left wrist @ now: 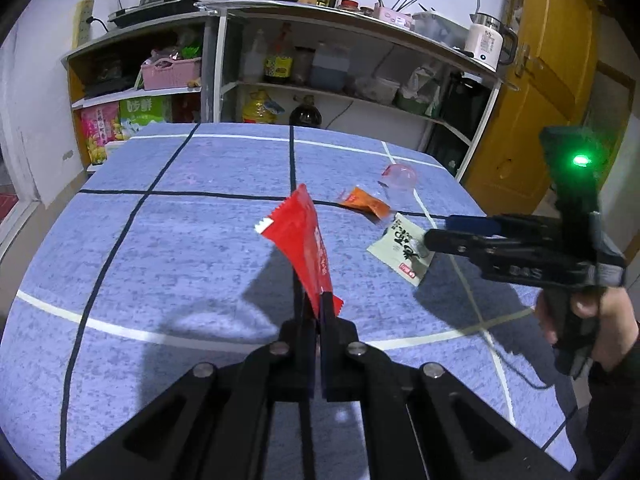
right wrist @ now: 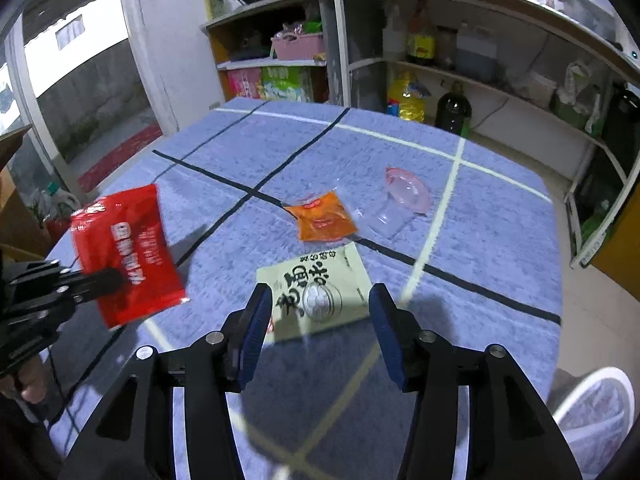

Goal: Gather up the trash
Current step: 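Grasp the red packet with the left tool while the right tool grasps the beige packet, then carry the red and beige packets in both tools over the bin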

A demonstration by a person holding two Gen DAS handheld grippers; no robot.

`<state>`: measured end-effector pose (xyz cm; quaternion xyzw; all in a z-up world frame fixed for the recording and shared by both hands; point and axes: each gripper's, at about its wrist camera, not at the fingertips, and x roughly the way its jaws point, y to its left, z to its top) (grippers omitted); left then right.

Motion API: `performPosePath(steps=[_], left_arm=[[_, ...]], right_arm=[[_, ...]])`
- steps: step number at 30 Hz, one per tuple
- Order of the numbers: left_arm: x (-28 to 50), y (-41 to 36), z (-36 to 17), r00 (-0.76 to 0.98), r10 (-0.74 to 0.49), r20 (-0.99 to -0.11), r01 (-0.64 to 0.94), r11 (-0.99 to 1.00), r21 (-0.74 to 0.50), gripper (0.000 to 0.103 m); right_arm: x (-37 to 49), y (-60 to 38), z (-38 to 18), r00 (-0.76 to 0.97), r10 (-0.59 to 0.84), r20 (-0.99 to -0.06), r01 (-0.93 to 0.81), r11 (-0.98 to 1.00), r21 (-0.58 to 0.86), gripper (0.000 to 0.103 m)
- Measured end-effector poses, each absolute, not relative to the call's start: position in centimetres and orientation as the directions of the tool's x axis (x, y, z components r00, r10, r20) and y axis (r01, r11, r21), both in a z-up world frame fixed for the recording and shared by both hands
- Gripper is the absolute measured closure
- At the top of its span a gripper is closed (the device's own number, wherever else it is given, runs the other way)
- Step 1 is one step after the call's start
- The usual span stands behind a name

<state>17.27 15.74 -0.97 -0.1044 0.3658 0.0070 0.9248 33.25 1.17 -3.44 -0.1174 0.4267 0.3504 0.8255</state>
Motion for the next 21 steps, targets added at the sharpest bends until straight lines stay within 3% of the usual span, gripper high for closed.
performPosePath(steps=[5,8,13,15,20,21], left_arm=[[16.8,16.5,-1.4,0.727,-0.065,-0.683,-0.092,0.977,-0.191,0.102],[16.5,17.1,-1.5,0.726,-0.067,-0.684,-0.096,0.976,-0.197,0.102],[16.3,17.6,-1.6,0.725,-0.071,-0.685,-0.099,0.973,-0.206,0.102],[16.3,17.6,-1.6,0.726,-0.074,-0.684,-0.097,0.973,-0.208,0.102],[16.3,17.5,-1.6,0.726,-0.076,-0.684,-0.094,0.973,-0.209,0.102],[16.3,17.5,-1.6,0.726,-0.077,-0.683,-0.094,0.973,-0.209,0.102]], right_arm=[[34.4,2.8,-5.1,0.373,0.447,-0.813,-0.676,0.731,0.093,0.050],[33.9,3.7,-5.4,0.359,0.454,-0.816,-0.711,0.699,0.075,0.029],[32.7,4.2,-5.7,0.358,0.440,-0.824,-0.751,0.659,0.026,0.021],[33.0,3.9,-5.7,0.366,0.433,-0.824,-0.737,0.675,0.027,0.024],[33.9,2.5,-5.1,0.373,0.439,-0.817,-0.694,0.716,0.068,0.064],[34.0,2.4,-5.0,0.371,0.446,-0.814,-0.690,0.719,0.080,0.066]])
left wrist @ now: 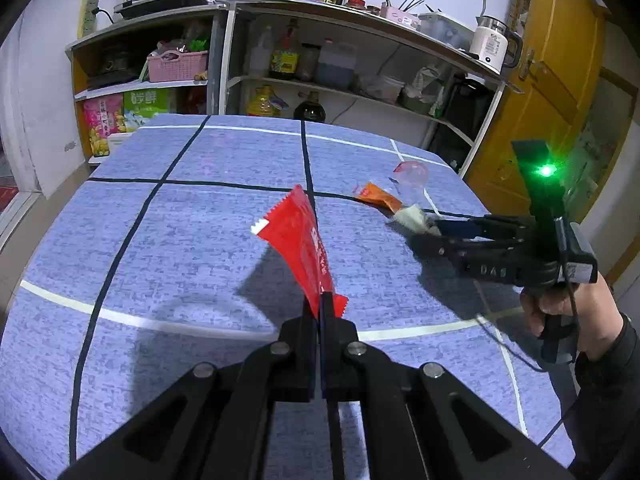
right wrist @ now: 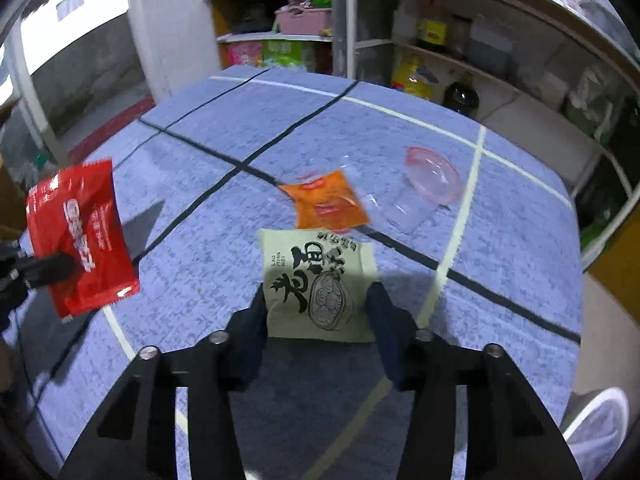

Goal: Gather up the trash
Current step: 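Carry the red and beige packets in both tools over the bin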

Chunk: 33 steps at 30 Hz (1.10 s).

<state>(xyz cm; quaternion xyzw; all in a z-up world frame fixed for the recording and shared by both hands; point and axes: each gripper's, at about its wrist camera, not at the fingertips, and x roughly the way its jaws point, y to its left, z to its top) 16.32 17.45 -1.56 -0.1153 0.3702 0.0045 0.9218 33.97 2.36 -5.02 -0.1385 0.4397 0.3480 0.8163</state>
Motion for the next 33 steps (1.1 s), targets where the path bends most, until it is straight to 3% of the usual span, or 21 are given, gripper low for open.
performPosePath(steps=[6,7,22,33], left_arm=[[16.5,16.8,-1.1,0.731,-0.095,-0.676,-0.077,0.972,-0.220,0.102],[16.6,16.5,-0.9,0.732,-0.101,-0.673,-0.070,0.972,-0.223,0.102],[18.3,10.8,1.3,0.752,-0.213,-0.624,0.058,0.964,-0.258,0.102],[20.4,3.3,3.3,0.732,-0.345,-0.587,0.211,0.935,-0.286,0.102]], right_arm=[[32.8,1.4,-3.4,0.399,0.472,-0.786,-0.679,0.728,0.092,0.077],[32.5,1.2,-3.1,0.407,0.475,-0.780,-0.679,0.728,0.089,0.098],[29.9,-5.7,0.9,0.486,0.495,-0.720,-0.639,0.764,0.093,0.098],[28.3,-14.7,2.2,0.566,0.405,-0.718,-0.514,0.854,0.076,0.098]])
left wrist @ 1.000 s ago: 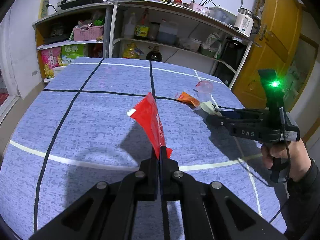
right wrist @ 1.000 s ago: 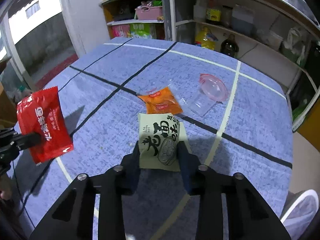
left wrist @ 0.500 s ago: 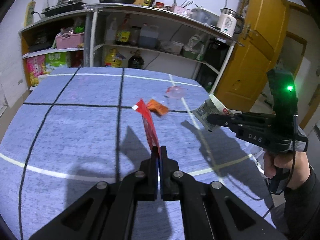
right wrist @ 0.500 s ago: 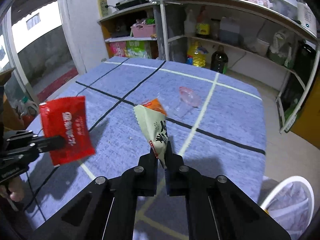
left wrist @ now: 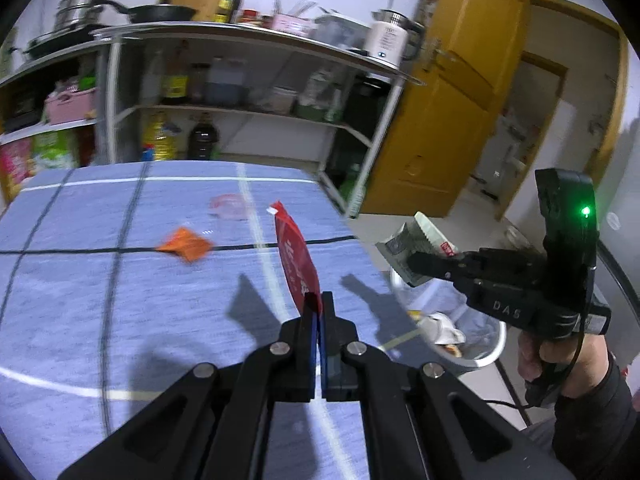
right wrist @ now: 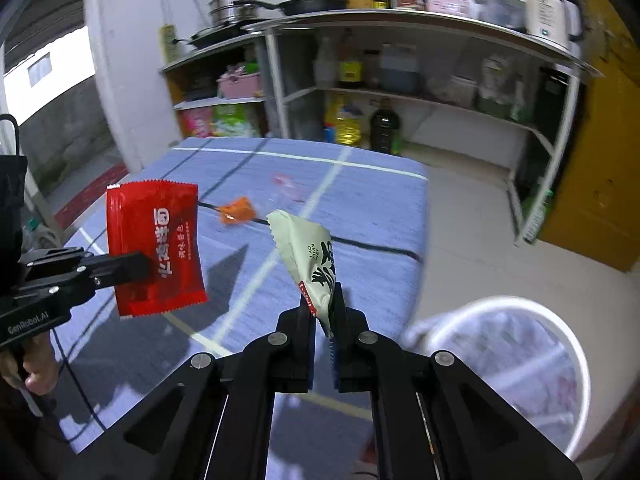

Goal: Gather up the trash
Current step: 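Carry the red and beige packets in both tools over the bin, then open both tools to drop the red and beige packets into the bin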

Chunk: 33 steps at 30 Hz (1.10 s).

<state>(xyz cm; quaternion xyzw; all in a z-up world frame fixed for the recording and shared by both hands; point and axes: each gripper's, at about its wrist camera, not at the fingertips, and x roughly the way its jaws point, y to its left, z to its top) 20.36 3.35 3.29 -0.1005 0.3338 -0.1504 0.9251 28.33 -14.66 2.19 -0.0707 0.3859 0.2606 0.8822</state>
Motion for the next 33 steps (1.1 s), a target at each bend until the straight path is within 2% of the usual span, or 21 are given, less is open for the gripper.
performPosePath(steps=[10,16,18,26,29,31,33], left_arm=[[23.1,-6.3,2.8,0.637,-0.450,-0.626,0.365,0.891,-0.269,0.102],[25.1,-11.5,1.9,0.579,-0.485,-0.655,0.429,0.865,-0.261,0.102],[25.6,-13.0,1.6,0.558,-0.501,-0.661,0.444,0.853,-0.272,0.102],[27.5,-16.8,-1.0,0.493,-0.506,-0.708,0.458,0.842,-0.284,0.102],[27.1,-17.0,-1.4,0.492,-0.507,-0.708,0.455,0.843,-0.287,0.098],[26.9,-16.7,-1.2,0.502,-0.504,-0.703,0.450,0.846,-0.286,0.087],[26.8,-16.2,-0.9,0.511,-0.507,-0.694,0.440,0.848,-0.295,0.085]], right_arm=[[27.5,-24.2,0.3,0.579,0.289,-0.762,-0.354,0.931,0.084,0.097],[27.3,-28.6,-1.5,0.553,0.233,-0.800,-0.266,0.959,0.096,0.092],[27.3,-29.7,-1.9,0.552,0.215,-0.806,-0.239,0.966,0.094,0.089],[27.1,-31.6,-3.0,0.527,0.201,-0.826,-0.225,0.970,0.092,0.058],[27.0,-32.0,-2.6,0.540,0.200,-0.817,-0.214,0.972,0.096,0.058],[27.0,-32.3,-2.2,0.556,0.195,-0.808,-0.202,0.975,0.096,0.058],[26.8,-32.5,-1.7,0.577,0.192,-0.794,-0.193,0.976,0.096,0.058]])
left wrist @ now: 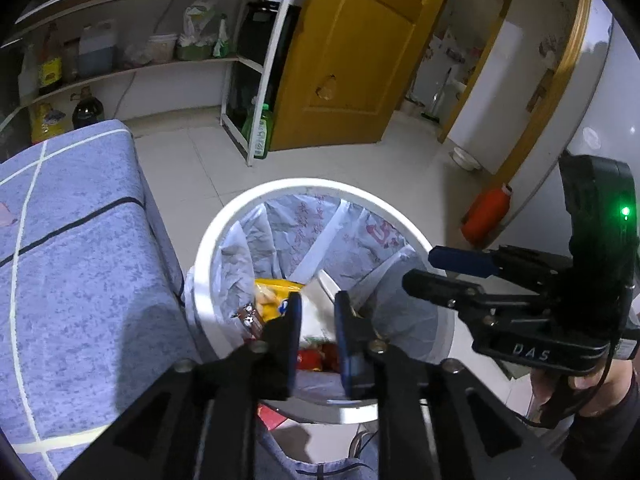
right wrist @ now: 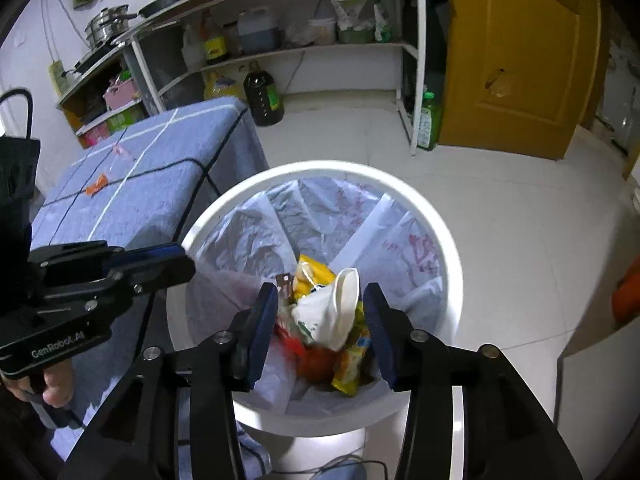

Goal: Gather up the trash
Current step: 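Open both tools to drop the red and beige packets into the bin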

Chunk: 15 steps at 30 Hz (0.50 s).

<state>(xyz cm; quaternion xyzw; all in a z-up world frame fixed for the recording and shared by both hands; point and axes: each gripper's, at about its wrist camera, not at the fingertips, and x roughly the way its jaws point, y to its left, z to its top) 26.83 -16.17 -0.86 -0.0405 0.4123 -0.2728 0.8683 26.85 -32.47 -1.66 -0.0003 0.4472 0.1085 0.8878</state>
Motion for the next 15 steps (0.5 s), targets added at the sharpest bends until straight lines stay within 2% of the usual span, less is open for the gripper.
performPosePath(steps=[15], left_arm=[[24.8,-10.1,2.3,0.628,-0.437,-0.644,0.352,0.897,-0.266,0.085]], right_arm=[[25.8,-27.4,2.7,0.659,0.270,-0.701,-0.291,0.952,0.094,0.058]])
